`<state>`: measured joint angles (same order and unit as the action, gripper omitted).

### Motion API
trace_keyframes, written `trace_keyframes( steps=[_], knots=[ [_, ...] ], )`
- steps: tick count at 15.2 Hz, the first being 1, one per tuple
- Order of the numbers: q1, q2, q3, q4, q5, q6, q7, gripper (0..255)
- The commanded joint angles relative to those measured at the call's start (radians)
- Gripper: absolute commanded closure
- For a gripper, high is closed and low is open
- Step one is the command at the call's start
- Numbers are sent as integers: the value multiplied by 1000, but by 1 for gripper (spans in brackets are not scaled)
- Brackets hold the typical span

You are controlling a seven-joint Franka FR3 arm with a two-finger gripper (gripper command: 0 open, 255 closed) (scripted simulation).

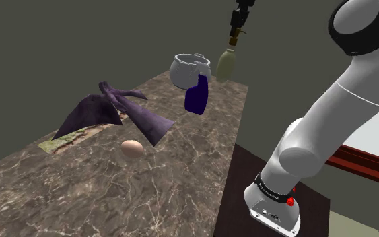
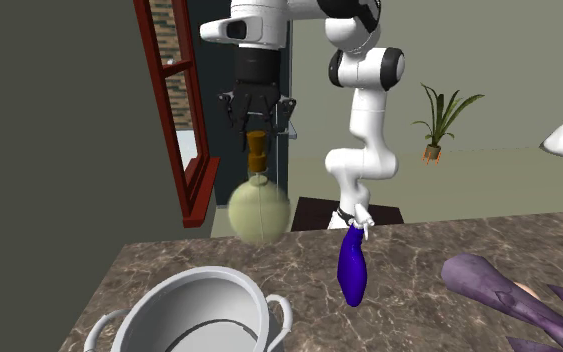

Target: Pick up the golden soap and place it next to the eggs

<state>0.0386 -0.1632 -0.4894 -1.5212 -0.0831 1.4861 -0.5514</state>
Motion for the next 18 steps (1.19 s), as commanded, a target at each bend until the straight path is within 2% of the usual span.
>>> trace_keyframes(
  steps=[1,8,18],
  knots=[
    [20,-59,45,-52,-28,-3,65,255],
    [64,-211,193,-204,-62,-15,261,255],
    [121,-322,393,-312,-24,-44,517,255]
  ],
)
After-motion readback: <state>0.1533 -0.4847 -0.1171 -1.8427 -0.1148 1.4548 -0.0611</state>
